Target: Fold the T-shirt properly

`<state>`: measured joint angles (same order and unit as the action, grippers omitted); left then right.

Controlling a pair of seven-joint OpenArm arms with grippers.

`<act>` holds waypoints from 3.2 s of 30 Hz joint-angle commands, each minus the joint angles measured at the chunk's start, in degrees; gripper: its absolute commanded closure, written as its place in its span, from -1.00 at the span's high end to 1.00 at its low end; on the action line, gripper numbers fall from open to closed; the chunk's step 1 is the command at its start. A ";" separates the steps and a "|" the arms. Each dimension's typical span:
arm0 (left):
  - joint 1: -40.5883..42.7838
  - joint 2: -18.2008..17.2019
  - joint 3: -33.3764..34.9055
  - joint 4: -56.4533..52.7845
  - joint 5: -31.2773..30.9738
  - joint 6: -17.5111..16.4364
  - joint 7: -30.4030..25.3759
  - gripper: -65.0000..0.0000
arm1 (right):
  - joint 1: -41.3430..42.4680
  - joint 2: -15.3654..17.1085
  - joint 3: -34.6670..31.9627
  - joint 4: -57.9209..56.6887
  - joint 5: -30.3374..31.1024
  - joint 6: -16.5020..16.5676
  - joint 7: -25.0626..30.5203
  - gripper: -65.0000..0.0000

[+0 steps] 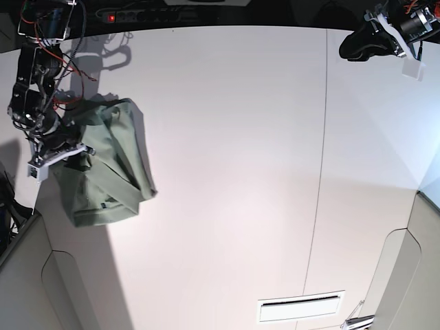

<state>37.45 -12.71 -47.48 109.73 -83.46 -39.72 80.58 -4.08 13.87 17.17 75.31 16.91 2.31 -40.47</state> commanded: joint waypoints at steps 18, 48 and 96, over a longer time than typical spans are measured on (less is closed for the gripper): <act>0.46 -0.66 -0.37 0.90 -1.54 -0.28 -0.58 -0.30 | -14.43 0.42 10.34 14.43 -5.84 -6.64 -19.12 -1.00; 0.48 -0.83 -8.87 2.34 -1.54 -0.28 -0.58 -0.34 | -11.43 0.46 10.36 56.78 -4.63 -0.46 -18.80 -1.00; 8.63 -16.33 59.30 -37.92 50.90 -0.28 -29.53 -0.52 | -40.06 28.00 -33.18 6.12 15.78 31.15 -21.53 -1.00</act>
<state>45.23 -28.47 12.08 71.22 -31.99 -39.44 50.52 -43.51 41.12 -16.38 80.90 32.08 33.32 -61.01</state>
